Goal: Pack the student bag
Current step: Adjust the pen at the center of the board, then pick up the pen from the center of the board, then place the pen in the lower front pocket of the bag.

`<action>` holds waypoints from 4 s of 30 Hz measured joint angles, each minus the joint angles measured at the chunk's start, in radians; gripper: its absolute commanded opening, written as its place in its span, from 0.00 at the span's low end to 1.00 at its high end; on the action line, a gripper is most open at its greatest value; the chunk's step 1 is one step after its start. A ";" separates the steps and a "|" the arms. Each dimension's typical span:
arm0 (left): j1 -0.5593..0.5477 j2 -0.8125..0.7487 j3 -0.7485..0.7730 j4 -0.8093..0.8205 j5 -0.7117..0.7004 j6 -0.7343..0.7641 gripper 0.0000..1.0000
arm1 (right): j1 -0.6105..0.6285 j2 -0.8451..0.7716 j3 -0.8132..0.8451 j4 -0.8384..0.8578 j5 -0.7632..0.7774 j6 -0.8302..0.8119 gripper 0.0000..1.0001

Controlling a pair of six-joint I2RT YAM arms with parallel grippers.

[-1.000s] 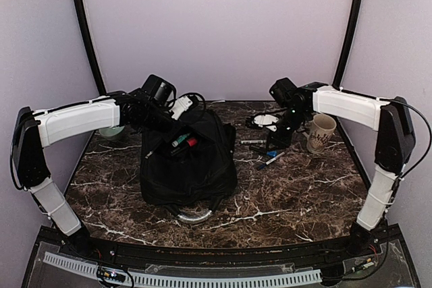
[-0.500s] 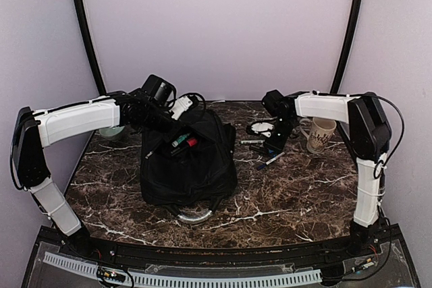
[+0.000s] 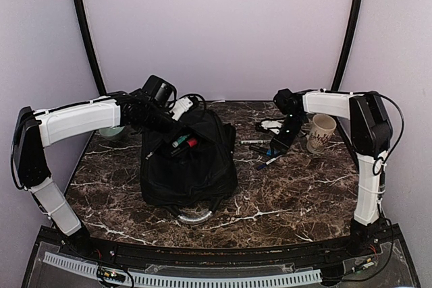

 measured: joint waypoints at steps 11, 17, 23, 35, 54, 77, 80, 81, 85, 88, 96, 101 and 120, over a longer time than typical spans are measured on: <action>0.000 0.006 0.000 -0.003 0.007 -0.004 0.01 | -0.015 0.005 -0.064 -0.010 -0.105 -0.055 0.54; 0.000 0.007 0.000 -0.005 0.008 -0.005 0.01 | -0.014 -0.042 -0.163 0.039 -0.111 -0.072 0.47; 0.000 0.010 0.000 -0.009 0.012 -0.008 0.01 | -0.004 -0.128 -0.286 0.079 -0.095 -0.061 0.44; 0.000 0.014 0.006 -0.016 0.019 -0.010 0.01 | 0.188 -0.236 -0.423 0.078 0.059 0.013 0.43; -0.006 0.016 0.010 -0.018 0.018 -0.010 0.02 | 0.236 -0.236 -0.423 0.100 0.197 0.050 0.33; -0.006 0.018 0.010 -0.018 0.018 -0.011 0.02 | 0.245 -0.240 -0.408 0.076 0.157 0.071 0.06; -0.006 0.018 0.010 -0.018 0.018 -0.011 0.02 | 0.245 -0.269 -0.380 0.040 0.128 0.075 0.05; -0.006 0.018 0.010 -0.018 0.019 -0.011 0.02 | 0.245 -0.285 -0.367 0.032 0.119 0.076 0.05; -0.006 0.018 0.010 -0.018 0.019 -0.011 0.01 | 0.245 -0.335 -0.289 -0.004 0.061 0.076 0.05; -0.006 0.018 0.010 -0.018 0.020 -0.011 0.02 | 0.245 -0.369 -0.222 -0.021 -0.007 0.066 0.04; -0.010 0.039 0.016 -0.018 0.030 -0.021 0.01 | 0.256 -0.403 -0.095 -0.014 -0.263 0.035 0.10; -0.012 0.053 0.017 -0.018 0.038 -0.027 0.01 | 0.336 -0.381 0.043 -0.014 -0.319 0.018 0.10; -0.012 0.056 0.018 -0.018 0.058 -0.037 0.01 | 0.731 -0.198 0.115 0.117 0.224 -0.167 0.07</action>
